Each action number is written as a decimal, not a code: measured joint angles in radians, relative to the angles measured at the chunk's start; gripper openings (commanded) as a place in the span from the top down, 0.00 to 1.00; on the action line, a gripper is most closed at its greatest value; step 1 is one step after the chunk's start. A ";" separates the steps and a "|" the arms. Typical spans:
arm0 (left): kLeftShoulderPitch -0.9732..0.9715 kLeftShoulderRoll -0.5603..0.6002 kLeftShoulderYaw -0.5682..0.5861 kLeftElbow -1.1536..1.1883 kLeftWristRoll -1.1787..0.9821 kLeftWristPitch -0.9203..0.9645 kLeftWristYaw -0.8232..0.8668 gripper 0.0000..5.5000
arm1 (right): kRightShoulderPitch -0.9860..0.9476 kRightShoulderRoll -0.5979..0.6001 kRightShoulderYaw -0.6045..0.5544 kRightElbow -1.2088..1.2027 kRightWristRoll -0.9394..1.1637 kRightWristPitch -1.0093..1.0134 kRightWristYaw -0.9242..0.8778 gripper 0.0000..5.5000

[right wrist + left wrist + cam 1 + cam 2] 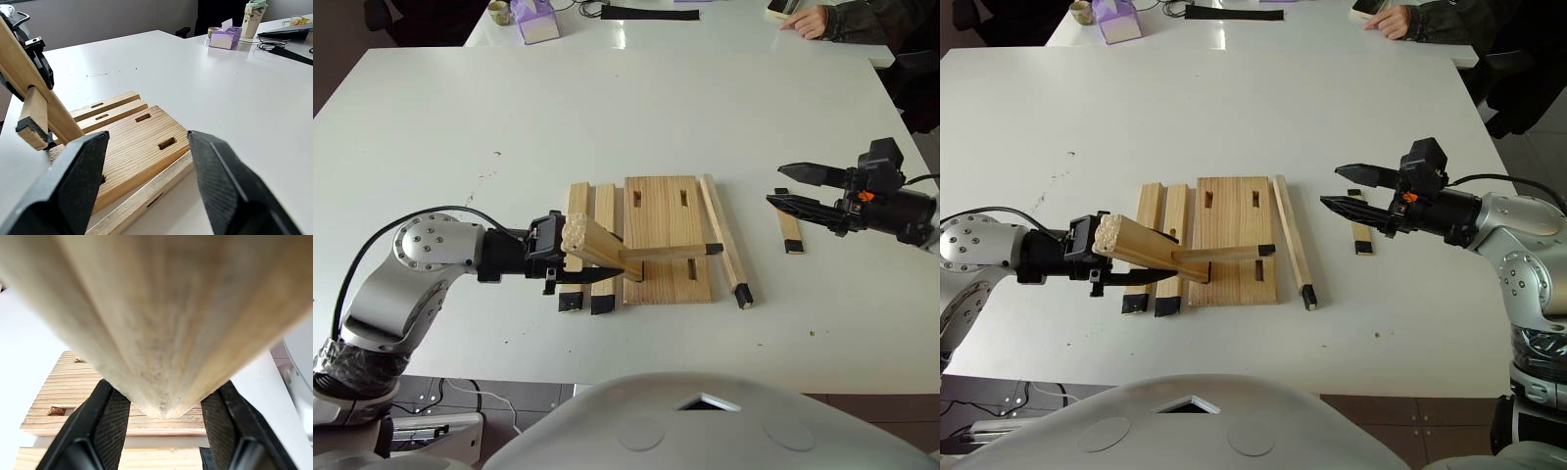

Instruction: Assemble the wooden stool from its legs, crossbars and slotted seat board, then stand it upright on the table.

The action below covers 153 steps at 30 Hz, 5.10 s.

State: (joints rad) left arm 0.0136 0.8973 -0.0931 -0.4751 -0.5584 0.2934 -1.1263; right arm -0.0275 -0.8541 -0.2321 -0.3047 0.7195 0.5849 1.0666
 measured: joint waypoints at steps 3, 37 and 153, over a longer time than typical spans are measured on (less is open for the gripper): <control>-0.034 -0.004 -0.022 0.030 0.038 0.012 0.035 0.53 | -0.001 0.000 0.005 -0.001 -0.001 0.000 0.000 0.46; 0.296 -0.287 0.251 -0.394 -0.112 0.877 0.873 0.33 | 0.358 0.077 -0.204 -0.231 0.045 0.011 -0.130 0.46; -0.405 -0.133 0.308 -0.119 -0.899 0.543 0.452 0.41 | -0.635 0.108 0.091 -0.120 0.659 0.279 -0.265 0.64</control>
State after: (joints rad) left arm -0.3919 0.7641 0.2151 -0.5938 -1.4577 0.8368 -0.6740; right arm -0.6629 -0.7464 -0.1410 -0.4246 1.3783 0.8641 0.8015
